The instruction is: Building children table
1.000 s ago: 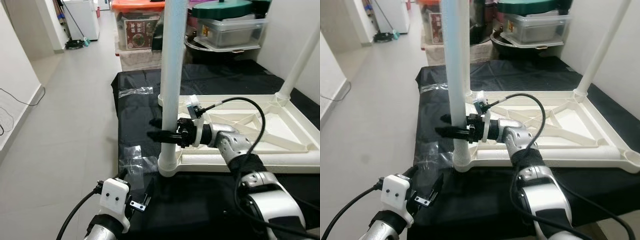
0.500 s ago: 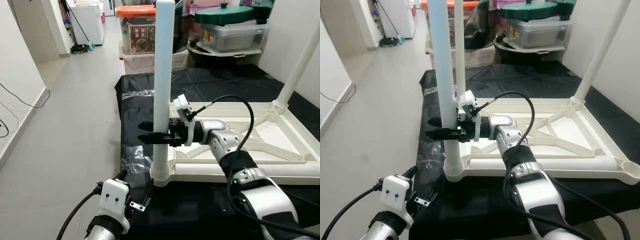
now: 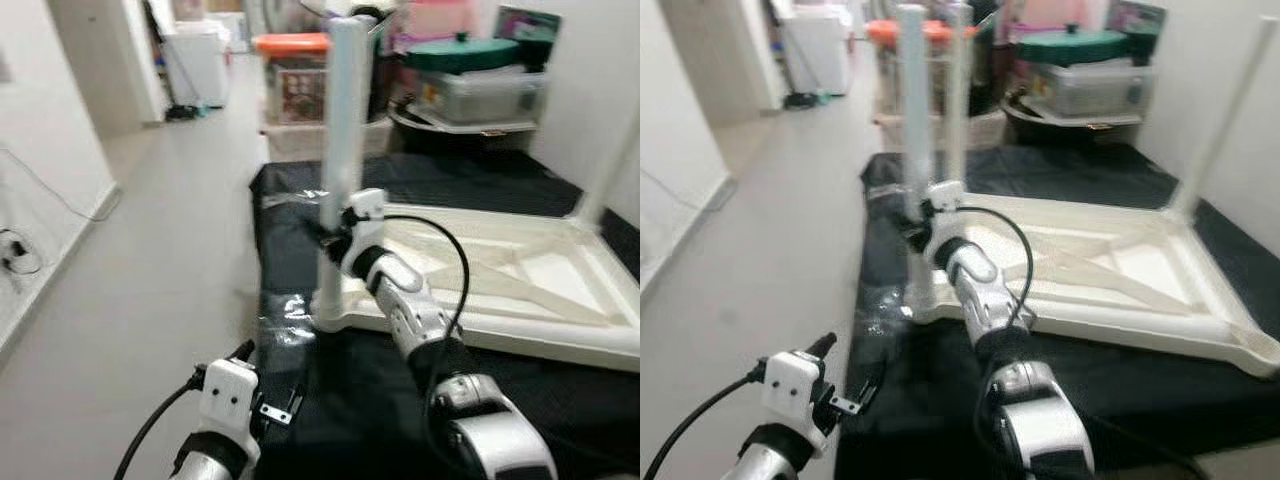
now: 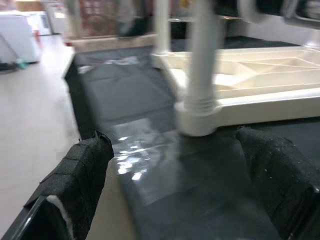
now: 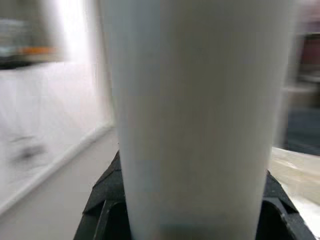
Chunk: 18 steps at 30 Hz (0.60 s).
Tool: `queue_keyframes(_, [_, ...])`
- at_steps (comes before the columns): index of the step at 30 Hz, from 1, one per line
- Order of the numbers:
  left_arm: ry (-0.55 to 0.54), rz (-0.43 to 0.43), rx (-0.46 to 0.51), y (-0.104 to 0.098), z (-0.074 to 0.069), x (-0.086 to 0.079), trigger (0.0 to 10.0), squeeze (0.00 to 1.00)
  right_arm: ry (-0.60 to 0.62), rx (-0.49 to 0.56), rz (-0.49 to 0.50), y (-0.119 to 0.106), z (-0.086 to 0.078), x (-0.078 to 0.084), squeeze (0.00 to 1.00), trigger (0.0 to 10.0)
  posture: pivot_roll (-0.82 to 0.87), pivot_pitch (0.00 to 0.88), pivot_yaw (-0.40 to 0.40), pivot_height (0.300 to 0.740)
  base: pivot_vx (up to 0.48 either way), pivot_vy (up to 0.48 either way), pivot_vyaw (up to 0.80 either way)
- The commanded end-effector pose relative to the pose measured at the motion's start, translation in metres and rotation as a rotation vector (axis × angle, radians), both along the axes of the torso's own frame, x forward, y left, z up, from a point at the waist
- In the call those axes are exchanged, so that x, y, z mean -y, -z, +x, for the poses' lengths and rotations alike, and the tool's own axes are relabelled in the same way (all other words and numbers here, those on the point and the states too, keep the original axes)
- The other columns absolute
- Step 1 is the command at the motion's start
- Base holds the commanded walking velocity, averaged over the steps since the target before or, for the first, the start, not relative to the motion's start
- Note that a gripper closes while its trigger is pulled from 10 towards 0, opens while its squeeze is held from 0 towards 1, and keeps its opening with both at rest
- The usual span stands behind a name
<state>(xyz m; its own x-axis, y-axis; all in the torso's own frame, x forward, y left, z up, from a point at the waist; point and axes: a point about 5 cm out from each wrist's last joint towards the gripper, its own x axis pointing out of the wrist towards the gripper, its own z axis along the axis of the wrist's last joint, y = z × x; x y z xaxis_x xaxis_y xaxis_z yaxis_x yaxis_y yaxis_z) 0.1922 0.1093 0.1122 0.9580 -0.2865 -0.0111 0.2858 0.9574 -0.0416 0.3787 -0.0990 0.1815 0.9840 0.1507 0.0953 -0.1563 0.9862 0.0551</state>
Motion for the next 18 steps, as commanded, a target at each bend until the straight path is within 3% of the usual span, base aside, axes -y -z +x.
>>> queue_keyframes(1, [-0.002,0.013,-0.016,0.004,0.000,-0.002,10.0,0.00,0.290,-0.150,0.048,0.032,-0.011,0.038,0.00,0.0,-0.02,0.000,0.000,0.740,0.000,0.000,0.00])
queue_keyframes(5, [-0.006,0.012,-0.013,0.004,0.001,-0.001,10.0,0.00,0.322,-0.185,0.078,0.035,-0.018,0.022,0.00,0.0,-0.02,0.000,-0.003,0.740,0.000,0.000,0.00])
queue_keyframes(6, [-0.007,0.012,-0.013,0.004,0.001,-0.001,10.0,0.00,0.319,-0.184,0.083,0.035,-0.018,0.020,0.00,4.3,-0.02,0.000,-0.003,0.740,0.000,0.000,0.00])
queue_keyframes(8, [-0.007,0.011,-0.013,0.004,0.001,-0.001,10.0,0.00,0.292,-0.174,0.114,0.034,-0.016,0.014,0.00,4.3,-0.02,0.000,-0.003,0.740,0.000,0.000,0.00])
queue_keyframes(9, [-0.008,0.011,-0.013,0.004,0.001,-0.001,10.0,0.00,0.239,-0.155,0.132,0.031,-0.014,0.006,0.00,10.0,-0.02,0.000,-0.003,0.740,0.000,0.000,0.00])
queue_keyframes(10, [-0.008,0.011,-0.013,0.004,0.001,-0.001,10.0,0.00,0.198,-0.130,0.146,0.028,-0.012,0.001,0.22,10.0,-0.02,0.000,-0.003,0.740,0.000,0.000,0.00])
queue_keyframes(11, [-0.008,0.011,-0.013,0.004,0.001,-0.001,10.0,0.00,0.198,-0.130,0.146,0.028,-0.012,0.001,0.22,10.0,-0.02,0.000,-0.003,0.740,0.000,0.000,0.00])
queue_keyframes(12, [-0.007,0.011,-0.014,0.004,0.001,-0.001,10.0,0.00,0.142,-0.109,0.164,0.025,-0.012,-0.004,1.00,10.0,-0.02,0.000,-0.003,0.740,0.000,0.000,0.00])
queue_keyframes(14, [-0.006,0.011,-0.014,0.004,0.001,-0.001,10.0,0.00,0.046,-0.092,0.191,0.022,-0.010,-0.008,1.00,10.0,-0.02,0.000,-0.003,0.740,0.000,0.000,0.00])
queue_keyframes(15, [-0.006,0.011,-0.014,0.004,0.001,-0.001,10.0,0.00,0.026,-0.097,0.195,0.020,-0.010,-0.010,0.00,10.0,-0.02,0.000,-0.003,0.740,0.000,0.000,0.00])
queue_keyframes(16, [-0.006,0.011,-0.014,0.004,0.001,-0.001,10.0,0.00,0.026,-0.097,0.195,0.020,-0.010,-0.010,0.00,10.0,-0.02,0.000,-0.003,0.740,0.000,0.000,0.00])
queue_keyframes(18, [-0.007,0.009,-0.015,0.004,0.001,-0.001,10.0,0.00,-0.186,-0.072,0.226,0.011,-0.008,-0.014,0.00,10.0,-0.02,0.000,-0.002,0.740,0.000,0.000,0.00])
